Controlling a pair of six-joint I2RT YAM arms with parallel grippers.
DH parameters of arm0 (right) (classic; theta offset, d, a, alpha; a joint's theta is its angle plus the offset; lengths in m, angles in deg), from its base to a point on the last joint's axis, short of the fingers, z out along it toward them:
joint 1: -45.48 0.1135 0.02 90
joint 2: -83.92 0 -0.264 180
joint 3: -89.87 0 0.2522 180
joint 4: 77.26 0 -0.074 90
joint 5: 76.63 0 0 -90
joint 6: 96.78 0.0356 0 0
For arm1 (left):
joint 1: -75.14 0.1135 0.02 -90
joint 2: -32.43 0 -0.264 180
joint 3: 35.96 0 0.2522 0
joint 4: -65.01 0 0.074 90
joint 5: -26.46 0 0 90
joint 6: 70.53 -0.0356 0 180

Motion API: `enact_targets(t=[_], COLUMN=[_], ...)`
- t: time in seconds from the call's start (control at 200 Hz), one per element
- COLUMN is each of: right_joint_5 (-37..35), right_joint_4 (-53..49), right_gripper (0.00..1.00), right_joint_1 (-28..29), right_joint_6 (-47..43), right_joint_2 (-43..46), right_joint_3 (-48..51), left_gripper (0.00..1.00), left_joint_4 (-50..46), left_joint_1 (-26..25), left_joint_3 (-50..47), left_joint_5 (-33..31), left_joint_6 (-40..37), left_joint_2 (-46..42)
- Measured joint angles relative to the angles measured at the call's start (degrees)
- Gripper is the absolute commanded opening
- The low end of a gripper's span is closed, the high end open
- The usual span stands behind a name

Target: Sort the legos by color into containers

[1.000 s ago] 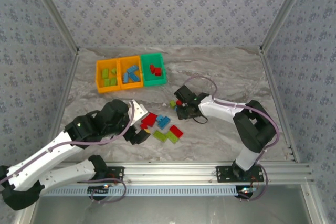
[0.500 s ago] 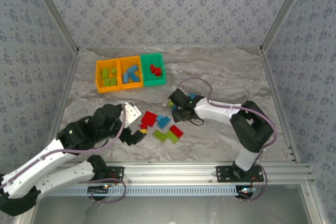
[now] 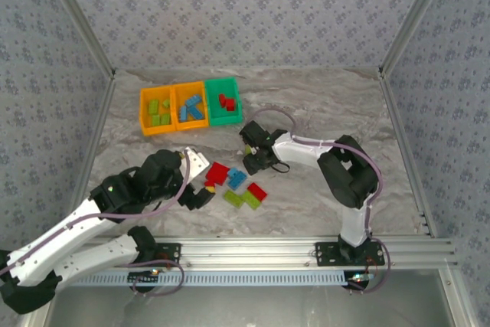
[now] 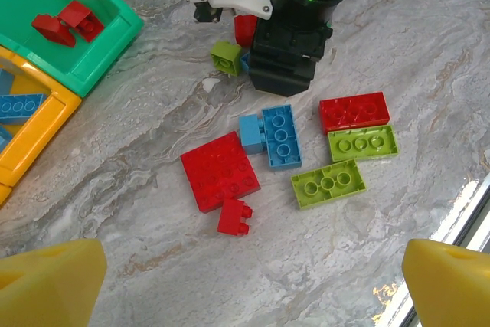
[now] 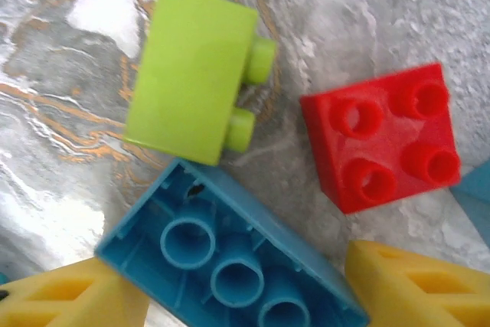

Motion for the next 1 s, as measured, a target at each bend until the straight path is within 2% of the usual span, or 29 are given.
enact_targets(t=[0.13, 0.285, 0.53, 0.675, 0.735, 0.809, 0.999], right_joint_5=[1.5, 2.4, 2.5, 1.9, 1.6, 0.5, -2.8], right_joint_4=[0.0, 0.5, 0.0, 6.4, 9.7, 13.7, 21.0], right_gripper=[0.38, 0.24, 0.23, 0.24, 0.24, 0.22, 0.22], right_joint_1=[-0.2, -0.3, 2.0, 5.0, 6.0, 6.6, 6.6], right_joint_6=[-0.6, -0.2, 1.6, 3.2, 3.5, 3.5, 0.7], right_joint_2=[-0.1, 2.6, 17.8, 24.9, 23.6, 18.3, -3.1], right_joint_3=[0.0, 2.8, 6.5, 5.5, 3.7, -1.2, -20.7], left_gripper=[0.99, 0.99, 0.99, 0.99, 0.99, 0.99, 0.99], left_joint_4=[0.2, 0.3, 1.2, 3.2, 4.4, 5.3, 5.6], left_joint_1=[0.3, 1.0, 2.5, 5.2, 7.1, 9.9, 16.3], left_joint_3=[-0.1, -0.4, -1.0, -1.4, -1.9, -2.1, -2.1], left_joint_5=[0.0, 0.3, 3.5, 5.6, 5.1, 1.0, -12.3], left_joint_6=[0.0, 0.0, 0.0, 0.3, 1.0, 2.5, 6.7], left_joint_2=[-0.2, -0.2, -1.7, -4.9, -6.0, -7.0, -5.4])
